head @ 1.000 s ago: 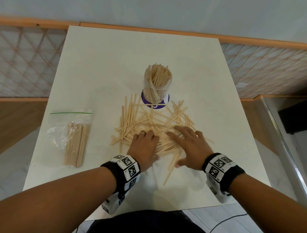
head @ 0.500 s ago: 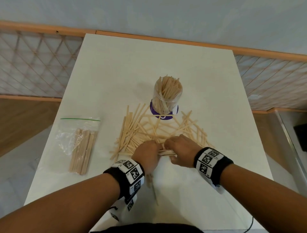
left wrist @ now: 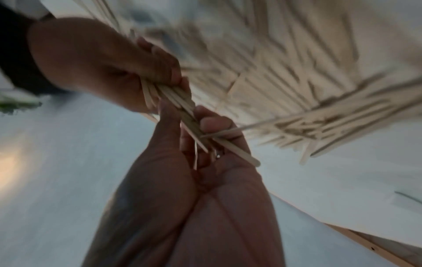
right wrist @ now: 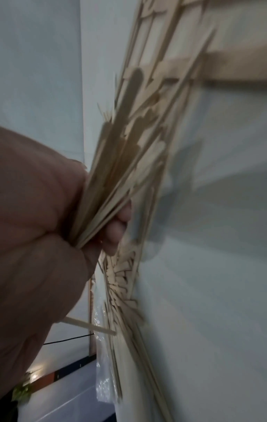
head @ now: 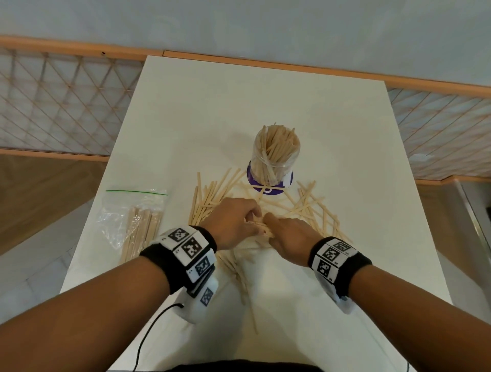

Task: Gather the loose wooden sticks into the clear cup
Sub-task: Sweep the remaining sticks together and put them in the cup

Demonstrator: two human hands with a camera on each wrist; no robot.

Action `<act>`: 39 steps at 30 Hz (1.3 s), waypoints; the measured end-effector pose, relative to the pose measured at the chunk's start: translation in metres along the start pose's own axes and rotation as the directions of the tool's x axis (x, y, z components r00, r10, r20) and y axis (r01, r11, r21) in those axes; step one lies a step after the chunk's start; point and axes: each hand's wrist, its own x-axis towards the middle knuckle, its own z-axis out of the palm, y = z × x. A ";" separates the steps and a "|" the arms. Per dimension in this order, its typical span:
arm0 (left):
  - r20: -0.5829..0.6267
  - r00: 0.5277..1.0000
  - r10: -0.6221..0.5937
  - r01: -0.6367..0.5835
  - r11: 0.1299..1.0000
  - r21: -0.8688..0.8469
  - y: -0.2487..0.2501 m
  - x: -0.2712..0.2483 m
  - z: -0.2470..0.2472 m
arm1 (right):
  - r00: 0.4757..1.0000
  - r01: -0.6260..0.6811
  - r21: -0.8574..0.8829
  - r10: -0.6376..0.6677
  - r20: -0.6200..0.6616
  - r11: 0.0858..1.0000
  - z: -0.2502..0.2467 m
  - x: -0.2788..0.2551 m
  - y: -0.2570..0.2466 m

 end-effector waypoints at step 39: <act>-0.163 0.926 -0.340 0.375 0.871 0.317 -0.043 0.004 -0.022 | 0.562 0.372 0.876 0.677 -0.475 0.306 -0.165 0.081 -0.023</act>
